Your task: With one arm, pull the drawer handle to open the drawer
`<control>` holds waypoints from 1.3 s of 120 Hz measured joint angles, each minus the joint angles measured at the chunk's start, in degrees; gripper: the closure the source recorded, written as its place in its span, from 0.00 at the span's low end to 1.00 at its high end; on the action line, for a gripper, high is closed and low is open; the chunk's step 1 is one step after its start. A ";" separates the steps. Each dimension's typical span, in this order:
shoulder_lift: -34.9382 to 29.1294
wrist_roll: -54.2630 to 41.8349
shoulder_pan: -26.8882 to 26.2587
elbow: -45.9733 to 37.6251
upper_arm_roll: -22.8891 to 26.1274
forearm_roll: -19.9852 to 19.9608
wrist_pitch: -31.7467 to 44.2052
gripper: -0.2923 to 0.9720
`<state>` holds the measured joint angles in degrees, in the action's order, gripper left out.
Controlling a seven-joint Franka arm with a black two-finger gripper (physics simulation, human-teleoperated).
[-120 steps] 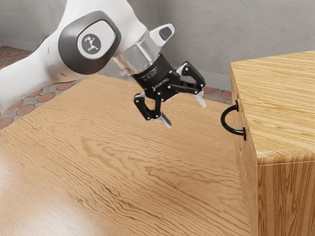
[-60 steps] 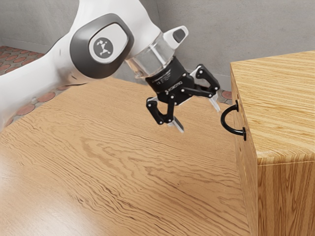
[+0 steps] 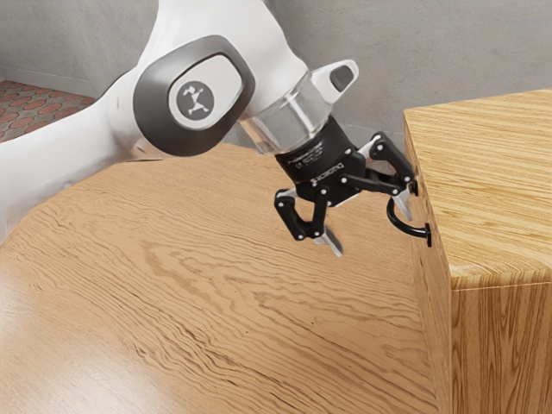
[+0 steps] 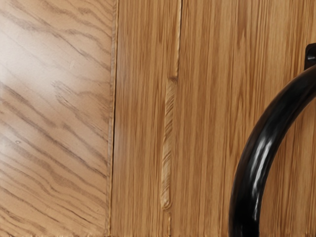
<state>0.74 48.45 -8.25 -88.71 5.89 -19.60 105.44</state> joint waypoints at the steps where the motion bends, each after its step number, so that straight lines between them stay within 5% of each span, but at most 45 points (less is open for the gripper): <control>1: -0.10 0.02 -0.01 -0.09 -0.02 0.00 0.00 0.23; 21: -1.06 0.27 -3.20 -2.24 -3.87 -0.20 0.27 0.23; 68: -6.09 0.57 2.13 -8.41 -1.87 -0.39 1.43 0.23; 156: -17.32 0.77 2.54 -20.65 -5.34 -0.60 4.02 0.23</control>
<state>-16.58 49.22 -5.71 -109.36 0.55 -20.20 109.46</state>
